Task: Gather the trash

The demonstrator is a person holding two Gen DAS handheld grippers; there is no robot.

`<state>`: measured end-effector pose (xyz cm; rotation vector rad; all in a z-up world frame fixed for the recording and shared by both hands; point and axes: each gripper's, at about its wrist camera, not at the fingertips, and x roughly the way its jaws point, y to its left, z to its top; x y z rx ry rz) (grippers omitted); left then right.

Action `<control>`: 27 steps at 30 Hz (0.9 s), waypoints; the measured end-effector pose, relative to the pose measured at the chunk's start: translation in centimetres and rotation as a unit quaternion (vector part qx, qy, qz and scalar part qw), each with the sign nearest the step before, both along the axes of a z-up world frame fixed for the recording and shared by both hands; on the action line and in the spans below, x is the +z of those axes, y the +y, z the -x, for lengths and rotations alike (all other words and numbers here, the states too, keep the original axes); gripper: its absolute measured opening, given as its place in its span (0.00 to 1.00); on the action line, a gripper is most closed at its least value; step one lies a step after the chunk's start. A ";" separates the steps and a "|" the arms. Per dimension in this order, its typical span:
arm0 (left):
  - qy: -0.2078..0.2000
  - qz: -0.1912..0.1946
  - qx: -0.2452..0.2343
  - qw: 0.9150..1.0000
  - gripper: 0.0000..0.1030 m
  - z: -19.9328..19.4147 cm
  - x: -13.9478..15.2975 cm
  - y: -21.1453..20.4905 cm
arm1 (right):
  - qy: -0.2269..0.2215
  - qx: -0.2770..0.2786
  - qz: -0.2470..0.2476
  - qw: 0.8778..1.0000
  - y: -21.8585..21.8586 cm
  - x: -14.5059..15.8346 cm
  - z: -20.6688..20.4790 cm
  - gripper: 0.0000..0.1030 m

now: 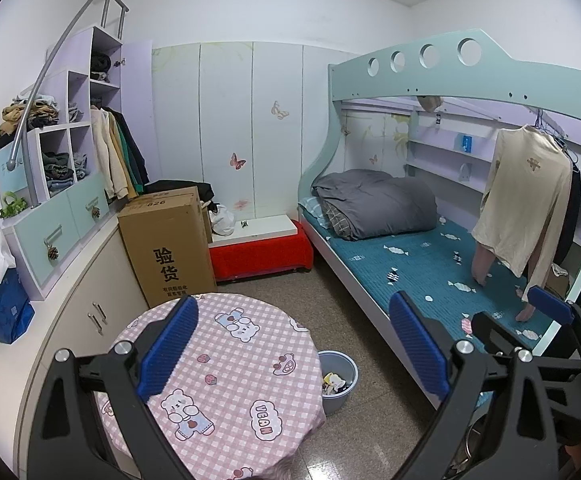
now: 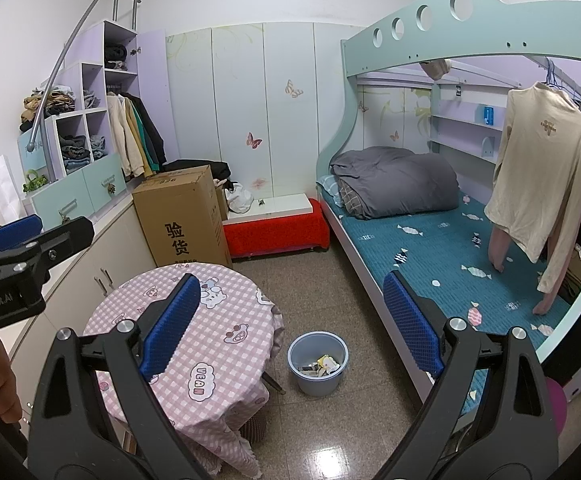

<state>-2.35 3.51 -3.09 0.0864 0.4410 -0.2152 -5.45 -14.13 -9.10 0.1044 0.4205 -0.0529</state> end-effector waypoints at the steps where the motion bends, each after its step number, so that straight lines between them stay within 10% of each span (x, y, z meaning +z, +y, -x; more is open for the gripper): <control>1: 0.000 0.000 0.000 1.000 0.92 0.0 0.0 0.0 | 0.000 0.000 -0.001 1.000 0.0 0.0 0.0 0.88; 27: 0.002 -0.003 -0.005 1.000 0.92 0.1 -0.5 0.1 | 0.001 -0.001 -0.004 1.000 -0.2 -0.3 0.1 0.88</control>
